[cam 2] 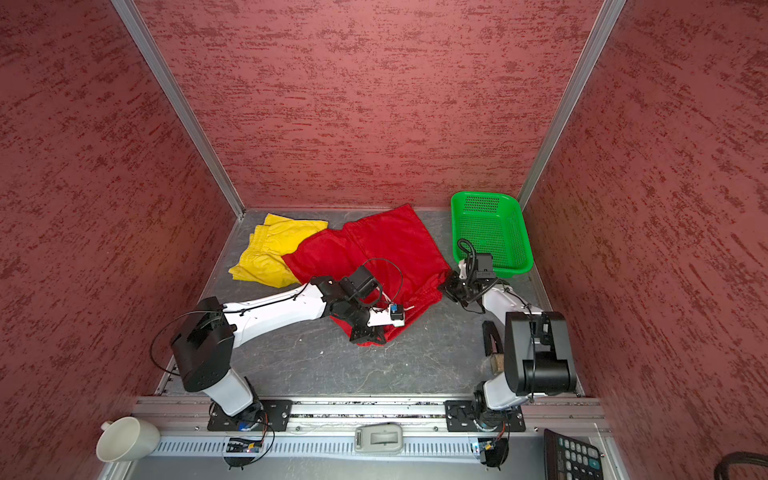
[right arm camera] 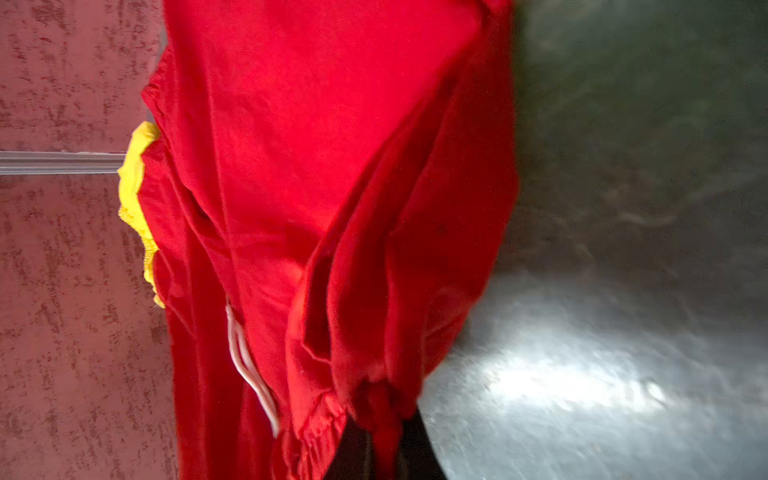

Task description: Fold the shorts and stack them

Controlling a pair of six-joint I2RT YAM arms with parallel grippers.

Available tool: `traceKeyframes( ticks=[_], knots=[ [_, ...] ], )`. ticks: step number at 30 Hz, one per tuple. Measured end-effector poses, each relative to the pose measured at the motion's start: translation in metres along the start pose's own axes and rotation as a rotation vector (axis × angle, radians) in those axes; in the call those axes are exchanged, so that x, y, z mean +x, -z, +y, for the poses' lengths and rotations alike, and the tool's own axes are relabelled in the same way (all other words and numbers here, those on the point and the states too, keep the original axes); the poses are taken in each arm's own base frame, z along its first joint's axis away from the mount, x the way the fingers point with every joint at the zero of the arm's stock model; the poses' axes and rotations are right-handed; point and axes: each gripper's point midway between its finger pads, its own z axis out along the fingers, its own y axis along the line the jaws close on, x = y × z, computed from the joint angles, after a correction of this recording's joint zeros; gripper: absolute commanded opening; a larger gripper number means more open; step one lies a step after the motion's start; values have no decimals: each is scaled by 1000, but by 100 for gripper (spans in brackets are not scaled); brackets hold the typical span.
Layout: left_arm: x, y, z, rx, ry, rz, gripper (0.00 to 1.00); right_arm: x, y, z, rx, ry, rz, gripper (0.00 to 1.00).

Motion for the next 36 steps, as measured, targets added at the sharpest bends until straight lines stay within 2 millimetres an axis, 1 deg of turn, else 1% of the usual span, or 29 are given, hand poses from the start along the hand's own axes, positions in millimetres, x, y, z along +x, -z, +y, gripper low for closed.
traceKeyframes(
  ticks=[3,6,10,14,15,18,20,21,22,23,24,25,26,27,29,30,32,34,36],
  knots=[
    [-11,-10,-7,24,35,3,6,-13,-7,25,-36,64,5,0],
    [-29,-24,-6,31,66,-7,6,-26,-16,49,-62,124,12,0],
    [-58,-46,-3,19,104,-48,6,-45,-29,74,-80,186,29,0],
    [-96,-56,6,-9,154,-144,7,-61,-42,93,-96,235,55,0],
    [-102,-58,9,-18,165,-165,7,-64,-45,98,-103,246,58,0],
    [-127,-64,24,-54,210,-222,9,-69,-55,111,-127,278,79,0],
    [-141,-71,36,-74,236,-249,16,-71,-61,117,-137,296,91,0],
    [-144,-75,39,-80,247,-257,21,-71,-63,118,-138,302,94,0],
    [-145,-78,43,-85,258,-259,30,-70,-65,118,-137,308,97,0],
    [-144,-81,44,-85,272,-257,40,-70,-66,117,-131,310,97,2],
    [-143,-82,43,-85,276,-252,47,-71,-67,116,-125,311,94,10],
    [-142,-83,41,-81,289,-248,53,-73,-67,113,-116,309,87,19],
    [-143,-83,40,-78,294,-250,58,-76,-66,111,-106,303,76,29],
    [-144,-83,38,-74,303,-253,61,-80,-64,109,-96,308,62,34],
    [-139,-78,34,-61,331,-257,65,-91,-56,103,-60,312,16,42],
    [-135,-73,32,-60,351,-256,66,-95,-50,101,-42,318,-6,44],
    [-126,-56,32,-69,395,-269,67,-98,-33,100,-8,332,-52,46],
    [-118,-29,38,-94,449,-305,68,-98,-3,101,26,349,-115,48],
    [-112,0,46,-128,496,-355,68,-91,23,102,47,360,-165,49]
  ],
)
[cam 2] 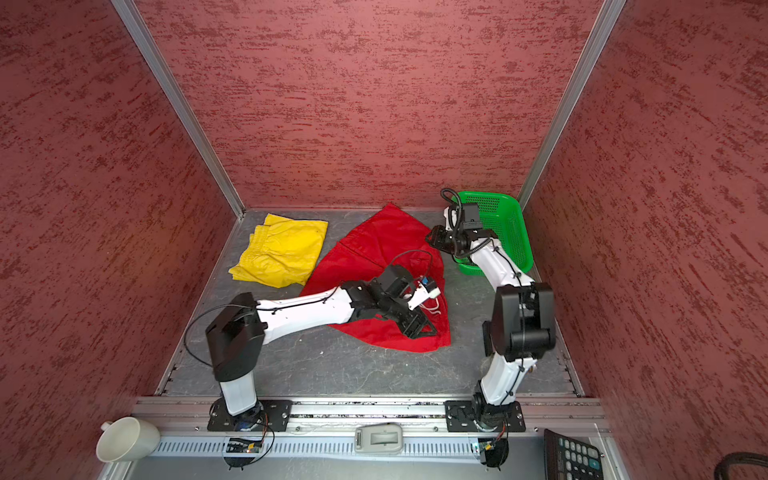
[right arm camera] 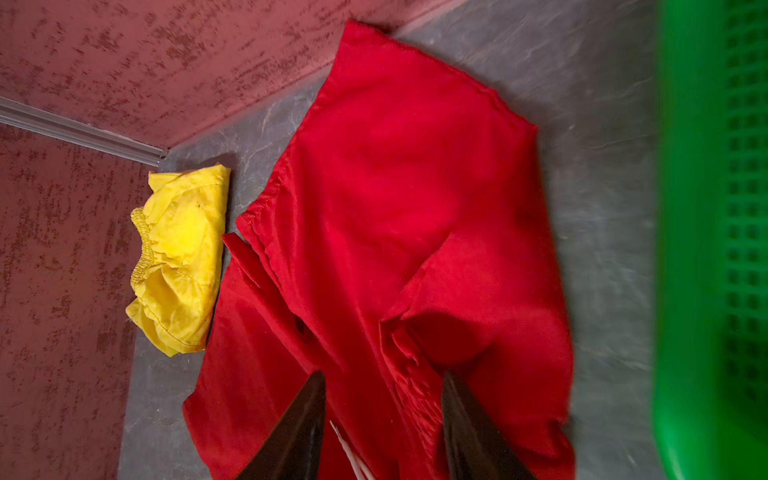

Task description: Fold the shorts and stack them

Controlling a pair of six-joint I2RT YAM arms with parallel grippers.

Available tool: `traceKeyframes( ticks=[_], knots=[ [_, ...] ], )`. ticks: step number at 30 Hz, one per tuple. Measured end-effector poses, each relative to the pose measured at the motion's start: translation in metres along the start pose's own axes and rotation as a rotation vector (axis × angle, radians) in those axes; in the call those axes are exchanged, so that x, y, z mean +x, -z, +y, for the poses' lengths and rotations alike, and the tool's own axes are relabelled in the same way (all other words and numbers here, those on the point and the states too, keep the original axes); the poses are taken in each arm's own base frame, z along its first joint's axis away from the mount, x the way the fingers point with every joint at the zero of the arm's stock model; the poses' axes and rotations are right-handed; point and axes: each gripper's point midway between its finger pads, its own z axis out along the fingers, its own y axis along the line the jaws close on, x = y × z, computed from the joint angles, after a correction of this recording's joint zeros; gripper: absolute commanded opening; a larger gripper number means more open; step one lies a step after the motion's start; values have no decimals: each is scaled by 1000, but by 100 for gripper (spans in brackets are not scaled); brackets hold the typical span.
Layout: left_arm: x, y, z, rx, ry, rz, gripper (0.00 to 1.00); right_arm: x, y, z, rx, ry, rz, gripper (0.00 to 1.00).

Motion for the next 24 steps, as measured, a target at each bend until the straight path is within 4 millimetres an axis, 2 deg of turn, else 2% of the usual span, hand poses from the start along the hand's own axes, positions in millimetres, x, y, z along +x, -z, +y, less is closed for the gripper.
traceKeyframes(
  ticks=[3,5,12,15,19,24],
  knots=[
    [-8,33,21,-55,63,-80,68,16,36,1,28,11,-47,51],
    [-2,43,31,-79,103,-93,67,36,52,-6,48,-7,-46,52],
    [40,31,47,-96,205,-40,65,147,81,-39,105,-175,95,59],
    [47,29,54,-104,245,-48,66,182,95,-44,103,-240,130,64],
    [45,29,62,-113,303,-81,66,217,100,-47,79,-317,172,67],
    [48,39,82,-142,398,-145,66,262,90,-56,49,-413,272,67]
  ],
)
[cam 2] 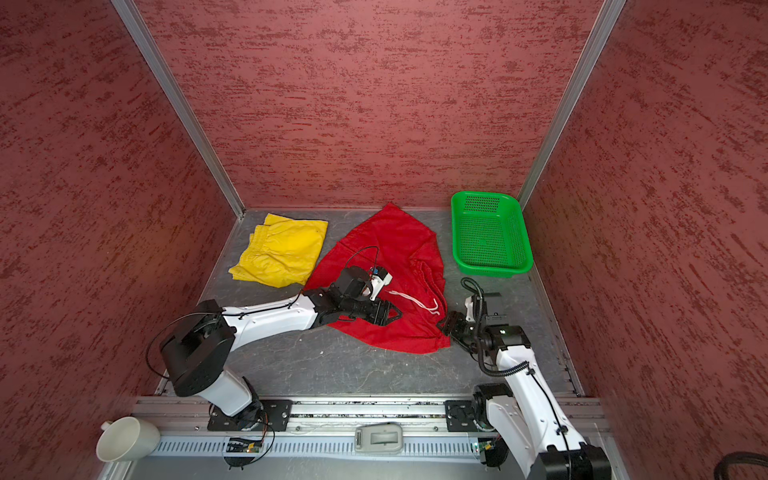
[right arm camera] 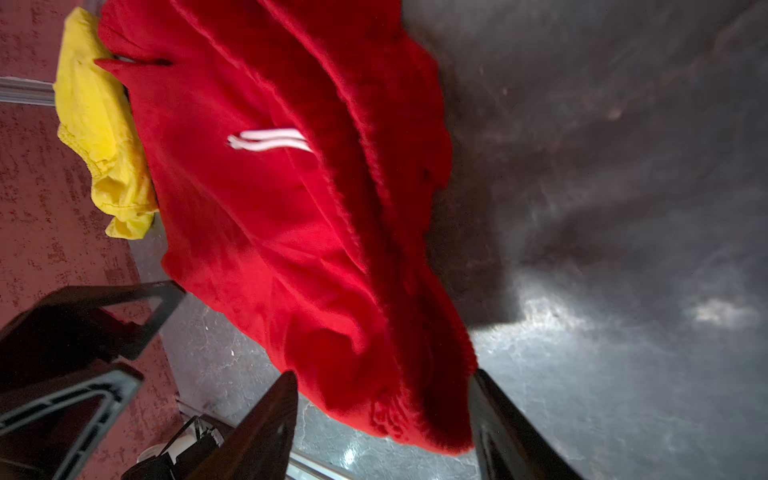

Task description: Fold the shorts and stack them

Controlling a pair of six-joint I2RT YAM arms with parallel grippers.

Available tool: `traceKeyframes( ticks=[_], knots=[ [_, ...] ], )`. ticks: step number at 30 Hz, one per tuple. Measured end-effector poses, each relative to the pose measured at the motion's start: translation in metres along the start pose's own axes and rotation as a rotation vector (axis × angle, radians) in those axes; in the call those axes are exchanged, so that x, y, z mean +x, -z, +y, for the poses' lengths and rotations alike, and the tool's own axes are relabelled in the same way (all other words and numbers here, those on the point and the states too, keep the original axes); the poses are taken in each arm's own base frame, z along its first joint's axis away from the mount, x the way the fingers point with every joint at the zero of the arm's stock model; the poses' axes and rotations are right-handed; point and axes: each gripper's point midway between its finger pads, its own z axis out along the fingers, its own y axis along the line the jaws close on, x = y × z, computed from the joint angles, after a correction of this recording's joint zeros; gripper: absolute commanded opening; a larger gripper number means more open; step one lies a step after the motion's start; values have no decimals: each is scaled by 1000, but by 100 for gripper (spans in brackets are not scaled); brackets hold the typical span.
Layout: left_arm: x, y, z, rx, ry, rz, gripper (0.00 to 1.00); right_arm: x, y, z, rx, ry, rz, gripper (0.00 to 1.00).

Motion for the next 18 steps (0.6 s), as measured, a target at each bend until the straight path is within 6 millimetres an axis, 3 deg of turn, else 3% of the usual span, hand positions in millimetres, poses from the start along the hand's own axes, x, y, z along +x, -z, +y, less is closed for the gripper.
traceKeyframes(
  ticks=[5,9,18],
  knots=[
    [-6,9,10,-8,56,-47,66,18,-19,-11,-54,-58,64,67],
    [-8,10,11,-6,72,-64,66,21,-27,-14,-81,-91,66,67],
    [-9,10,6,8,66,-77,62,4,-9,-15,-22,-85,-64,69]
  ],
)
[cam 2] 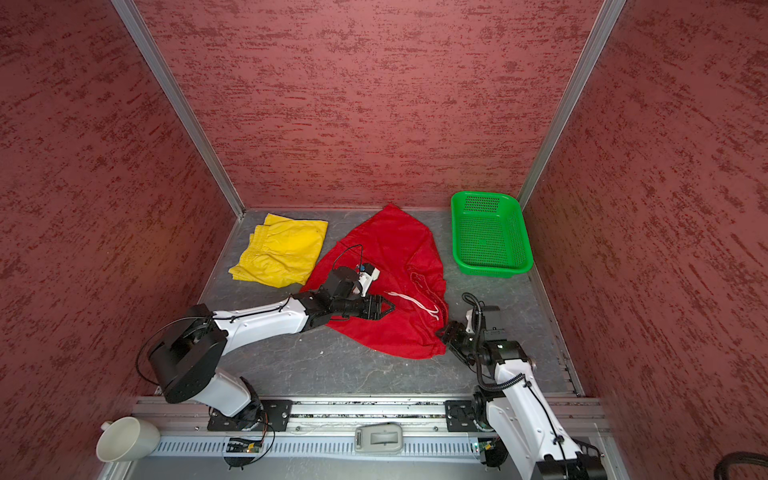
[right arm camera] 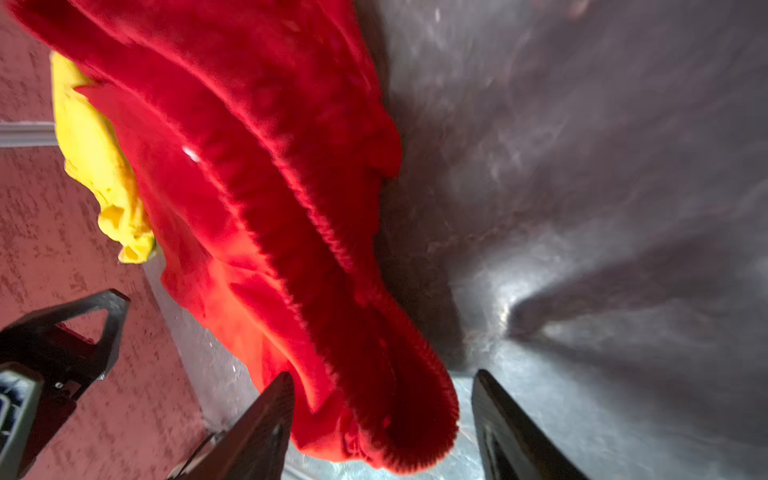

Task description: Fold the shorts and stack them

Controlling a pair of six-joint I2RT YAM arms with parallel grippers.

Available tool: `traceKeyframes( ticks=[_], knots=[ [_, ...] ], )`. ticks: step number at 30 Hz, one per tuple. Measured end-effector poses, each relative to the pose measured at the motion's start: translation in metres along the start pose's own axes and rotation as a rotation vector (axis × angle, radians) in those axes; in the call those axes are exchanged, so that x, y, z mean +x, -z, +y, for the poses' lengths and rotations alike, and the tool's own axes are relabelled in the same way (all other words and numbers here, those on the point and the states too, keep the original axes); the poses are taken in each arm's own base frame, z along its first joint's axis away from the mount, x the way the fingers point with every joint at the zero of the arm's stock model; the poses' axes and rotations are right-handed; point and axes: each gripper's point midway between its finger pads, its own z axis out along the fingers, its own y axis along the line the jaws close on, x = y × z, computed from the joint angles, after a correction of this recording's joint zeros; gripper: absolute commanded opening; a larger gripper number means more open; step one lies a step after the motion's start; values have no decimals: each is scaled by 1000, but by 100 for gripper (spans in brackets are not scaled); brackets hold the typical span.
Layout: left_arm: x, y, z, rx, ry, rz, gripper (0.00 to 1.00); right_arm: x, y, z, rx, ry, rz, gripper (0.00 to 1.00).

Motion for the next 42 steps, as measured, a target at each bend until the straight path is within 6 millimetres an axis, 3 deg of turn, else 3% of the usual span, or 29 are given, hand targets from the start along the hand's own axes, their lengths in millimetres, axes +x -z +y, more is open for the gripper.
traceKeyframes(
  ticks=[3,6,8,11,16,21,24,28,31,35,42],
  knots=[
    [5,-7,-20,23,-103,29,58,1,2,2,-21,-8,-11,69],
    [15,-22,-56,80,-275,67,56,4,1,3,-52,-28,-10,69],
    [26,-34,-77,114,-396,96,56,7,0,3,-65,-45,-4,69],
    [49,-56,-89,130,-542,161,56,7,1,5,-79,-55,-8,69],
    [81,-85,-81,107,-693,262,57,1,3,10,-106,-66,-36,69],
    [97,-98,-71,86,-786,319,55,-3,1,9,-118,-89,-49,69],
    [103,-102,-67,81,-824,337,43,-2,0,6,-103,-94,-45,70],
    [110,-109,-59,60,-860,357,11,0,1,-1,-55,-92,-34,71],
    [108,-109,-58,57,-858,355,0,0,1,-2,-45,-87,-30,73],
    [103,-107,-60,99,-809,342,0,3,2,0,-56,-86,-14,73],
    [86,-95,-58,204,-676,284,0,9,1,21,-180,-104,37,76]
  ],
)
